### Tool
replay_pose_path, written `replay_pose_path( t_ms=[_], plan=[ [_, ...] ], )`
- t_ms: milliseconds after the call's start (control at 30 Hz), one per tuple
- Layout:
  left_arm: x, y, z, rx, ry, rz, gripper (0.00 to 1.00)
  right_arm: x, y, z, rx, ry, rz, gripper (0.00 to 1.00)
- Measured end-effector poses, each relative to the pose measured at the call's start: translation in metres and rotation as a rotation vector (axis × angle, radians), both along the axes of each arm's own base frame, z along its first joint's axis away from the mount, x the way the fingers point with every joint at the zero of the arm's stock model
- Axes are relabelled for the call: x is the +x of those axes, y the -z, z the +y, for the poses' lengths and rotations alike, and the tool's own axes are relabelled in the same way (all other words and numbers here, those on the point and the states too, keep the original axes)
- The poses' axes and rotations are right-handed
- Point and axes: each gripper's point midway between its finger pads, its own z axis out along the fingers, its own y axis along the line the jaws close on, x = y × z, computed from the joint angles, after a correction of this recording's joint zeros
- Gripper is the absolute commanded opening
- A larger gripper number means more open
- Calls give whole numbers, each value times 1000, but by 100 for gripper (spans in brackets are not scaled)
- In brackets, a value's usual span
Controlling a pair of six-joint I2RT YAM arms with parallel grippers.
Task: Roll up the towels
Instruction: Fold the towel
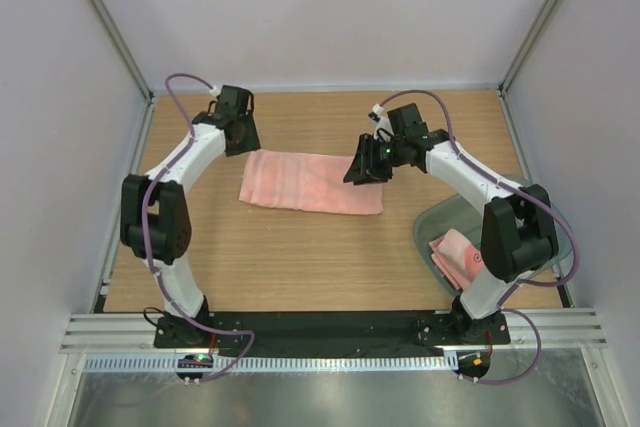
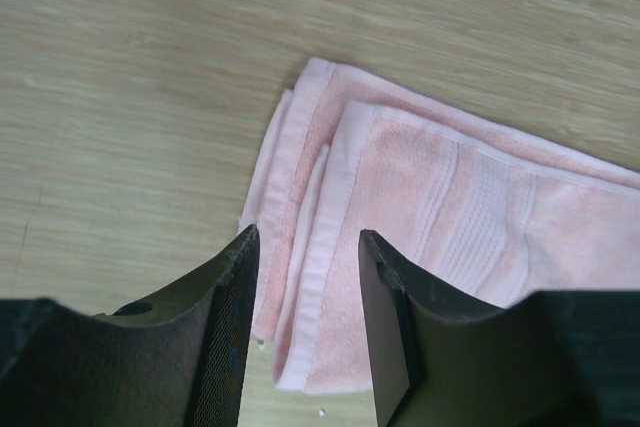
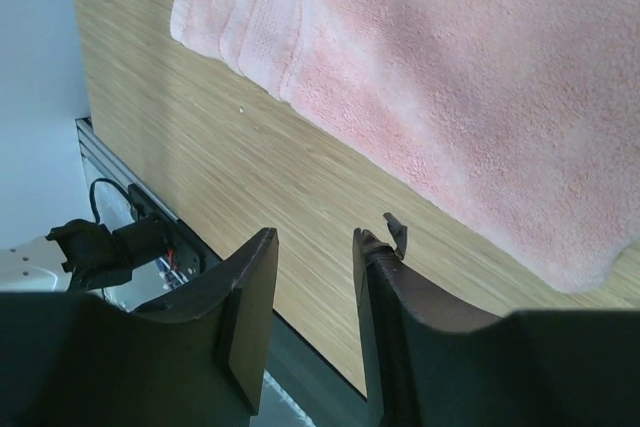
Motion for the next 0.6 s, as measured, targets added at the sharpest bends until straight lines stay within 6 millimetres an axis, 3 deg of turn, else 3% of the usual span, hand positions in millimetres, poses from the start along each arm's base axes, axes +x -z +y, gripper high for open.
replay_pose_path(
  t_ms=[100,167,400,500,600],
  plan=[
    [-22,-11,2,-33,-26,-10,44,9,2,4,7,0,6,41],
    [-43,-6,5,-50,-47,13,44,14,13,4,2,6,33,40],
    [-106,55,8,-83,-74,201,43,25,68,-12,-42,63,174,39],
    [-115,65,3,-112,-70,232,43,29,81,-17,-52,83,201,38],
    [-111,66,-3,-141,-65,224,42,33,91,-22,-60,100,207,37]
  ],
)
